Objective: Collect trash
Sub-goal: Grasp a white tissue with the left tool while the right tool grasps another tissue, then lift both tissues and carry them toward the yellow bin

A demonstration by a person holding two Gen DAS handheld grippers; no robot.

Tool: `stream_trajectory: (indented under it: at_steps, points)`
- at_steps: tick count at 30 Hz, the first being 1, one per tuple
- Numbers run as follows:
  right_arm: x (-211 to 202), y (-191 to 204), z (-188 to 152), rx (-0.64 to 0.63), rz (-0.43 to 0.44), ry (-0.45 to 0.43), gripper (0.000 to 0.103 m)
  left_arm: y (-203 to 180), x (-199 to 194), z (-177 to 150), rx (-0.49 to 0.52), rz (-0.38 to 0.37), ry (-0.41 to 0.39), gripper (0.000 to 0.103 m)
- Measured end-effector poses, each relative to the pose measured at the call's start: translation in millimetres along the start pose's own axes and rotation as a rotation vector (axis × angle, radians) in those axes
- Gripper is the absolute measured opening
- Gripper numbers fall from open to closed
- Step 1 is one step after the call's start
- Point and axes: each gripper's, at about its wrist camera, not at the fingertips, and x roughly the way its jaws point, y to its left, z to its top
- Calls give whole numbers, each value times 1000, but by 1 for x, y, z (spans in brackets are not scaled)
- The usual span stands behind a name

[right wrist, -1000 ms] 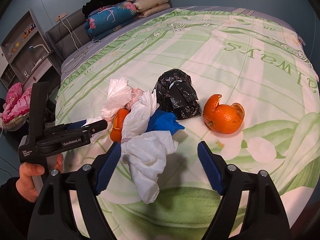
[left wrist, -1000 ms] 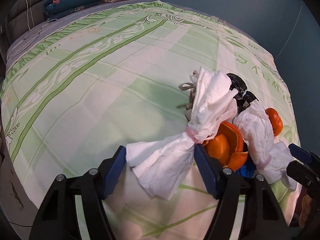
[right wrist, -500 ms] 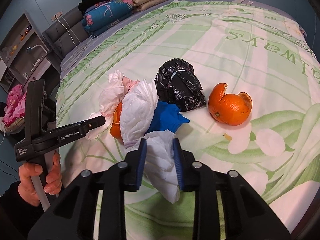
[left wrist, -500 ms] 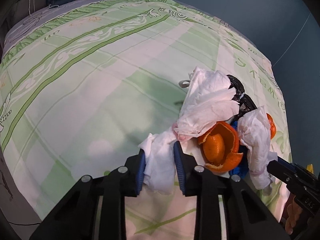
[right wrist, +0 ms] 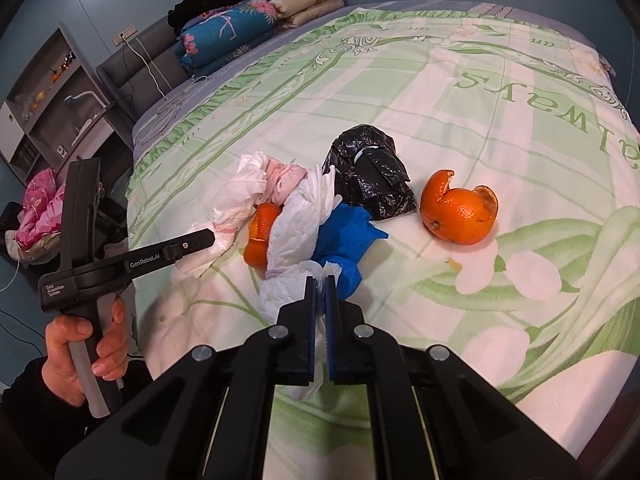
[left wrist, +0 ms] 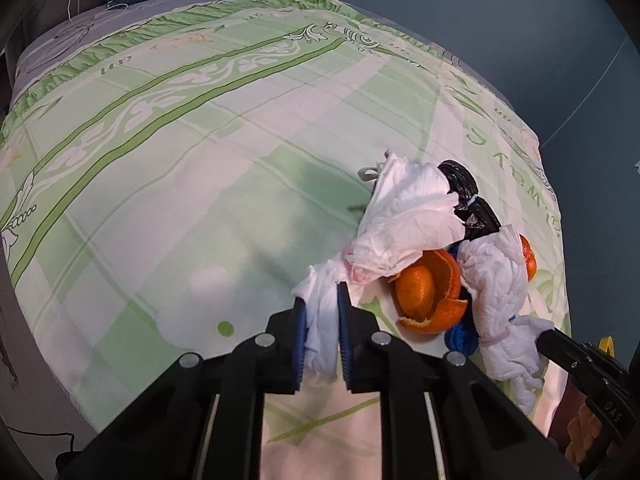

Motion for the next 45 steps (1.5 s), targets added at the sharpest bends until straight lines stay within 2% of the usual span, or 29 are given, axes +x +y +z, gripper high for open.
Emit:
stream_trajectory:
  at_steps: [19, 30, 45]
  points:
    - [-55, 12, -5, -28, 14, -84, 2, 1, -56, -10, -36, -33, -106, 13]
    - [-99, 15, -10, -45, 16, -158, 2, -19, -91, -26, -3, -33, -179, 13]
    - [-139, 4, -18, -39, 0, -222, 2, -42, -118, -44, 25, -57, -213, 13]
